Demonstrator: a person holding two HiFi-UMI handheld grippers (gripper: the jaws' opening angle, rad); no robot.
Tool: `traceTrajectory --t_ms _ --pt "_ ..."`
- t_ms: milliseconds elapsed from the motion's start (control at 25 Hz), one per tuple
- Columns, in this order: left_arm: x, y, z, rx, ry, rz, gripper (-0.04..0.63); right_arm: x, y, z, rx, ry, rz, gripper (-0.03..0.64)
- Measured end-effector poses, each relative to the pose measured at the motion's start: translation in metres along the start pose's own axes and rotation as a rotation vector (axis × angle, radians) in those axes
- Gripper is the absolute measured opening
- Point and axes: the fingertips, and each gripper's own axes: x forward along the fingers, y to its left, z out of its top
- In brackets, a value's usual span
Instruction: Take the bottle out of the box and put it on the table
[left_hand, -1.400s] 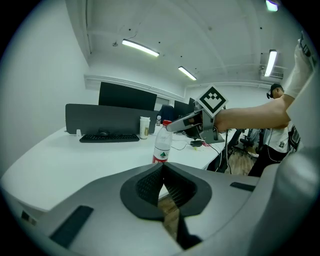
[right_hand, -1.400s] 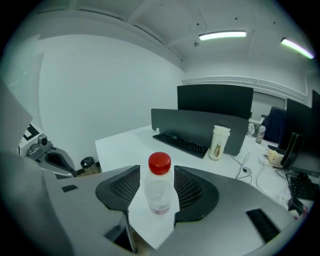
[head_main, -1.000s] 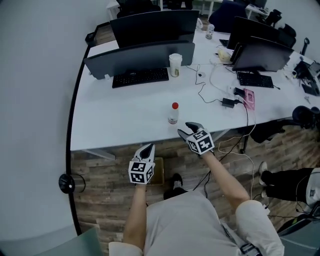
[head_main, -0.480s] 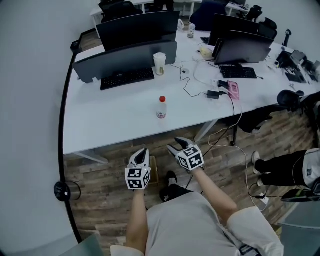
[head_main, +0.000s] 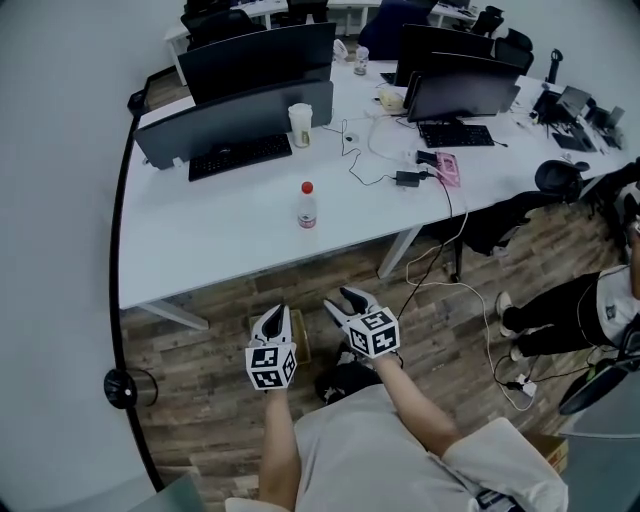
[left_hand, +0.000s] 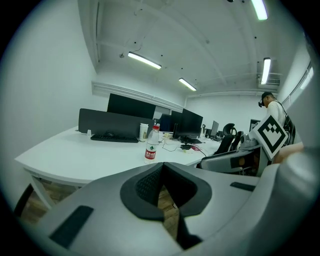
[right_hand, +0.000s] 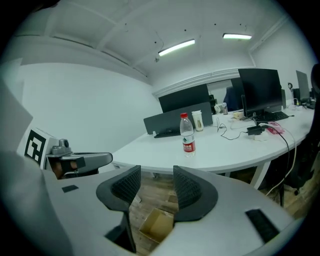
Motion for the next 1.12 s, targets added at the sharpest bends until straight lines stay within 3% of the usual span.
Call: traceTrajectory --t_ms 240,600,1120 --pt "-0.022 -0.011 -0.001 -0.03 -0.032 0.021 0.014 -0.018 0.005 -0.015 -0.022 -0.025 -0.003 0.23" --pt "-0.043 -0.028 -0.014 0.014 -0.031 0.024 0.015 -0.038 0.011 -0.033 -0.027 -0.042 0.012 0.196" --pt "-0.022 -0.057 -0.008 0.046 -0.051 -0.014 0.015 -0.05 0.001 -0.036 -0.067 -0.058 -0.001 0.119"
